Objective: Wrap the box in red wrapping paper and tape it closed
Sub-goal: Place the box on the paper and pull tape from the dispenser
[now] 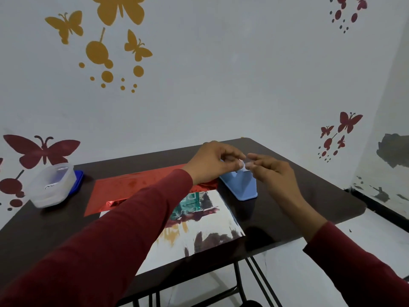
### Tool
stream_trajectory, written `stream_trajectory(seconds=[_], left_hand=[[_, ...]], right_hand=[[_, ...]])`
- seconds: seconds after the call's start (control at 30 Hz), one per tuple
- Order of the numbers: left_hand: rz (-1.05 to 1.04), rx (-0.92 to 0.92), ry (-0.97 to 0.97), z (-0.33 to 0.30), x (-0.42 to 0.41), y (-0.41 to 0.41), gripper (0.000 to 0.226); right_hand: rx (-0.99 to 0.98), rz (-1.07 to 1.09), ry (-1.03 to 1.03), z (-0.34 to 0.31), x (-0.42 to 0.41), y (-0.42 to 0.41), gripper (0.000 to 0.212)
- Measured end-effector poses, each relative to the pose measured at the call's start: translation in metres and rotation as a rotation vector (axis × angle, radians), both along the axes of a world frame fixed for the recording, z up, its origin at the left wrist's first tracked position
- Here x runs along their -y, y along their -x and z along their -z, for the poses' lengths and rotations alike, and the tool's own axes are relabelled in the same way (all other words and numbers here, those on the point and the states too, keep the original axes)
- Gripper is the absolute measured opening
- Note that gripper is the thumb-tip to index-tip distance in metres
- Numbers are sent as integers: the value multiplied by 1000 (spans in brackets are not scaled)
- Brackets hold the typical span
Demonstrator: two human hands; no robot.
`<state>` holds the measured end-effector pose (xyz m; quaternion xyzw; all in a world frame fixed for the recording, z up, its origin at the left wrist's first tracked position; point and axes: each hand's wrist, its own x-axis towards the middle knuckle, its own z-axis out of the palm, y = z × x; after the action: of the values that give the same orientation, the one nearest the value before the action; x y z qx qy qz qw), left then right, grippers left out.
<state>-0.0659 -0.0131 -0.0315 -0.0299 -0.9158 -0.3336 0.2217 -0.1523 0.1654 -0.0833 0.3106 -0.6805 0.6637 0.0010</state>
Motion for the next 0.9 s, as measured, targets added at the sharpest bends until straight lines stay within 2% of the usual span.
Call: stream_trajectory(seconds=[0.2, 0.37, 0.47, 0.53, 0.63, 0.67, 0.77, 0.83, 0.9], left_hand=[[-39, -23, -20, -6, 6, -26, 16], [-71, -46, -5, -6, 16, -45, 24], [-108, -59, 8, -6, 24, -57, 19], [-140, -81, 19, -6, 28, -66, 17], [-185, -80, -1, -8, 36, -82, 15], [-200, -82, -10, -9, 40, -89, 15], [-238, -76, -30, -9, 54, -106, 15], [-259, -55, -25, -9, 63, -116, 15], [-282, -33, -8, -8, 70, -125, 15]], right_hand=[[-34, -27, -35, -5, 12, -14, 11], [-82, -58, -69, -5, 28, -23, 14], [-94, -91, -95, -7, 39, -32, 14], [-9, -138, -102, -8, 47, -36, 13], [356, -290, 7, -12, 59, -47, 14], [403, -309, 21, -12, 63, -50, 14], [347, -340, -36, -9, 74, -59, 14], [247, -350, -124, -9, 84, -66, 15], [114, -306, -238, -10, 95, -71, 24]])
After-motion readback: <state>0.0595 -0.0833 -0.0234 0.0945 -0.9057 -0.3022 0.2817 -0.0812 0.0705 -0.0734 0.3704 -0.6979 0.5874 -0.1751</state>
